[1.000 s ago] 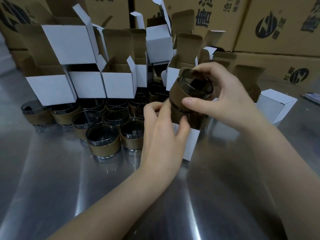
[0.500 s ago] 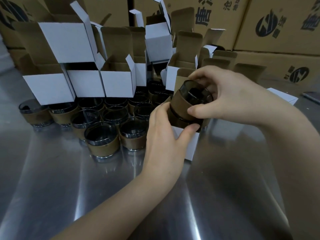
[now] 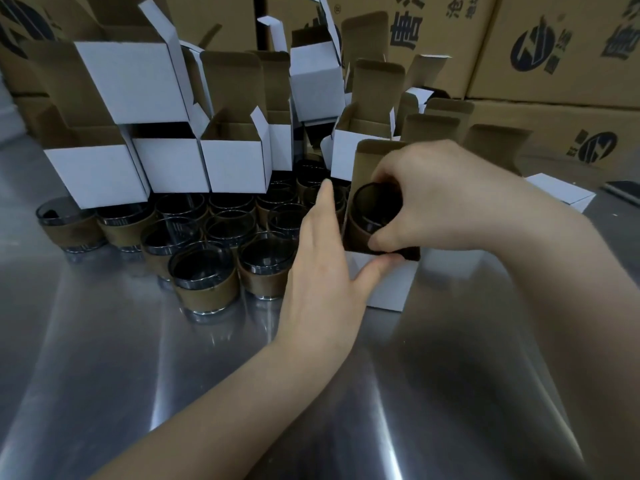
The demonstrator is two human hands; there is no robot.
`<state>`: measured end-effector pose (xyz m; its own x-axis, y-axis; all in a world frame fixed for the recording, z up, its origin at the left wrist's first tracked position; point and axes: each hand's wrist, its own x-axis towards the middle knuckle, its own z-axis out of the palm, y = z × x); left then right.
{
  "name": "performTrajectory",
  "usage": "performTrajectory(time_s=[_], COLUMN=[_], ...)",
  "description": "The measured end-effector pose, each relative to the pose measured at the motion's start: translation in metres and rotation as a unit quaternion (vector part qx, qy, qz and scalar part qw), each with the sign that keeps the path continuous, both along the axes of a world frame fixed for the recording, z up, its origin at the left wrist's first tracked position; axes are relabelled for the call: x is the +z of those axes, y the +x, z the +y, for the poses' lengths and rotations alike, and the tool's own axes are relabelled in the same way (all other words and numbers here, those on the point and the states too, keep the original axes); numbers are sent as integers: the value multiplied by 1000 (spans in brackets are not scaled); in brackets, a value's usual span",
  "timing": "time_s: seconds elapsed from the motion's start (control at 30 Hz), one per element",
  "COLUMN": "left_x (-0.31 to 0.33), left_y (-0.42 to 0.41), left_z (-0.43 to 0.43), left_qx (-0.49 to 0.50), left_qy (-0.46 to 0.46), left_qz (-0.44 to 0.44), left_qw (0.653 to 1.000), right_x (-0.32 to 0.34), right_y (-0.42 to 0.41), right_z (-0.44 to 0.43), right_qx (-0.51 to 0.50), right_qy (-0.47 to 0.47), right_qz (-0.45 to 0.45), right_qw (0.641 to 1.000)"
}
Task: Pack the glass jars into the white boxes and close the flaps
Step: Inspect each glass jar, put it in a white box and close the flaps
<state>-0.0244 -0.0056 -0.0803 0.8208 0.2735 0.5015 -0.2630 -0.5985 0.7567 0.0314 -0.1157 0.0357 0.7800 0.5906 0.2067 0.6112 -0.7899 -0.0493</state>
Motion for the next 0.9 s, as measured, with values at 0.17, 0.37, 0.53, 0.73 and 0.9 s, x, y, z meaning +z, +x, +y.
performTrajectory(time_s=[0.17, 0.37, 0.53, 0.73, 0.9], left_x=[-6, -15, -24, -25, -23], left_y=[3, 11, 19, 22, 20], left_z=[-1, 2, 5, 9, 8], left_qx=[-15, -89, -118, -135, -126], left_qy=[19, -90, -129, -137, -126], left_qz=[12, 45, 64, 70, 81], left_qw=[1000, 991, 982, 979, 981], right_x=[-7, -16, -21, -22, -26], right_y=[5, 9, 8, 7, 5], right_z=[4, 4, 6, 4, 5], right_qx=[-12, -69, -85, -73, -69], right_qy=[-31, -80, -84, -106, -119], right_qz=[13, -11, 3, 18, 16], right_qw=[999, 994, 993, 991, 990])
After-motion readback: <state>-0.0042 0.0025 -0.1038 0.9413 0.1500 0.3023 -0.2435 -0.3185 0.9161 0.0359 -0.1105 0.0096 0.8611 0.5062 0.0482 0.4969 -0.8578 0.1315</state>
